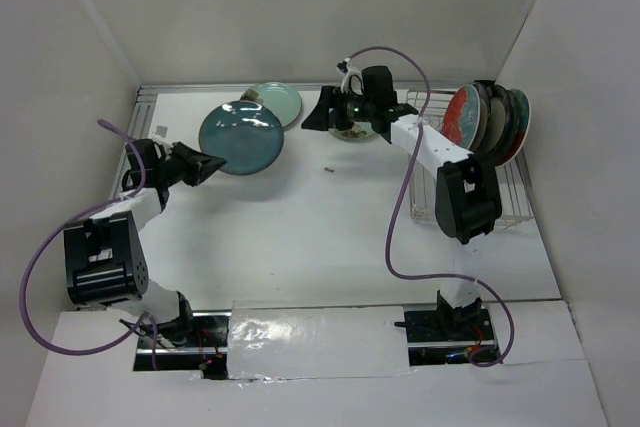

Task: Load the plates into the dish rack

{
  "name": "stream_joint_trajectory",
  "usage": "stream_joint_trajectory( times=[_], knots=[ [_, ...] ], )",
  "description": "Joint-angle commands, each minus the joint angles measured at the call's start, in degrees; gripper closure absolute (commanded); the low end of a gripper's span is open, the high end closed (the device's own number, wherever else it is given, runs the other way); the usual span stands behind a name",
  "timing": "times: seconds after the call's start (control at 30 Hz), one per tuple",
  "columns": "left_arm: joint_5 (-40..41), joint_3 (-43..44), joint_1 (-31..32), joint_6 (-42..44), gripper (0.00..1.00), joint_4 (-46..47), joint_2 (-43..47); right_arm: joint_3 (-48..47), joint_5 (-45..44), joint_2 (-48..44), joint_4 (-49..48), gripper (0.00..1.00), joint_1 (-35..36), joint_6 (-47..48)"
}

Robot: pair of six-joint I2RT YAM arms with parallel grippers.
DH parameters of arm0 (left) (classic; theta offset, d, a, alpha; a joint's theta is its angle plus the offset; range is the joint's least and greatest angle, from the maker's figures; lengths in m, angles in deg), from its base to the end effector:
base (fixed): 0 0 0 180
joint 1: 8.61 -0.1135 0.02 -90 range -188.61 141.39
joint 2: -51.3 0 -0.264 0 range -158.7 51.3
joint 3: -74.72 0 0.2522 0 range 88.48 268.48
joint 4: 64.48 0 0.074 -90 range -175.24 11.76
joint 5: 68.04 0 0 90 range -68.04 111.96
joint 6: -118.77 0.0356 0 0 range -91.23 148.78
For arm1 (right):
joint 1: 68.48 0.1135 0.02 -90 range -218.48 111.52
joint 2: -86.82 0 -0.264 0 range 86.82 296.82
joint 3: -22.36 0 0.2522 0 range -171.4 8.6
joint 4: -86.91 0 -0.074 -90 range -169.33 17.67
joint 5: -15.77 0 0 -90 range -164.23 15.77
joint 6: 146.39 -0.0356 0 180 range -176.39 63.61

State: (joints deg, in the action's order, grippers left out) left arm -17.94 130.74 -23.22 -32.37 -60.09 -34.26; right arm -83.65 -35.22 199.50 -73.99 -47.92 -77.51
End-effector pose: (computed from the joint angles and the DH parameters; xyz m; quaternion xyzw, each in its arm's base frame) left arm 0.3064 0.0563 0.2093 -0.3427 0.7386 -0.4637 0.3493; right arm 0.4264 0.1839 0.2836 -0.1736 0.7992 0.4426 0.3677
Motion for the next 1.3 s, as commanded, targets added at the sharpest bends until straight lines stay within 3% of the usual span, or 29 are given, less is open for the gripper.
stream_joint_trajectory(
  times=[0.0,0.3,0.43,0.57,0.67,0.77,0.8,0.9,0.93,1.07,1.27],
  knots=[
    [-12.2,3.6,4.3,1.1,1.0,14.6,3.5,-2.5,3.4,-0.3,-3.5,0.15,1.1,-1.6],
    [-13.4,6.4,12.4,2.0,1.0,20.1,1.5,-0.3,2.7,-0.3,-2.7,0.15,2.1,-0.9],
    [-14.2,7.6,14.2,1.4,1.0,22.0,-0.4,2.2,2.7,-1.3,-2.2,0.2,2.1,-0.4],
    [-14.2,10.2,15.3,2.1,1.0,21.2,-2.0,2.7,3.9,-1.9,-0.9,0.8,2.1,0.3],
    [-13.7,10.7,15.9,2.1,0.98,20.0,-3.5,3.3,3.9,-3.7,0.5,0.98,2.1,1.4],
    [-11.7,13.8,16.5,6.4,0.78,14.2,-4.6,4.0,2.9,-6.1,1.8,1.0,1.3,2.8],
    [-10.1,15.0,17.1,8.4,0.58,10.3,-4.6,4.0,1.6,-6.8,3.4,1.0,-0.2,3.6],
    [-7.7,17.5,17.7,11.6,0.35,4.5,-5.2,3.5,-3.8,-10.5,5.6,1.0,-2.3,5.8],
    [-4.9,18.5,17.7,13.2,0.23,-1.8,-5.2,2.9,-6.1,-11.8,7.1,1.0,-3.7,7.9],
    [5.9,25.0,19.9,23.8,0.06,-20.5,-7.6,2.3,-19.8,-18.4,8.5,1.0,-7.2,13.5],
    [26.8,29.3,24.6,28.7,0.03,-34.5,-9.4,2.4,-43.5,-27.2,6.7,1.0,-11.1,21.5]
  ],
)
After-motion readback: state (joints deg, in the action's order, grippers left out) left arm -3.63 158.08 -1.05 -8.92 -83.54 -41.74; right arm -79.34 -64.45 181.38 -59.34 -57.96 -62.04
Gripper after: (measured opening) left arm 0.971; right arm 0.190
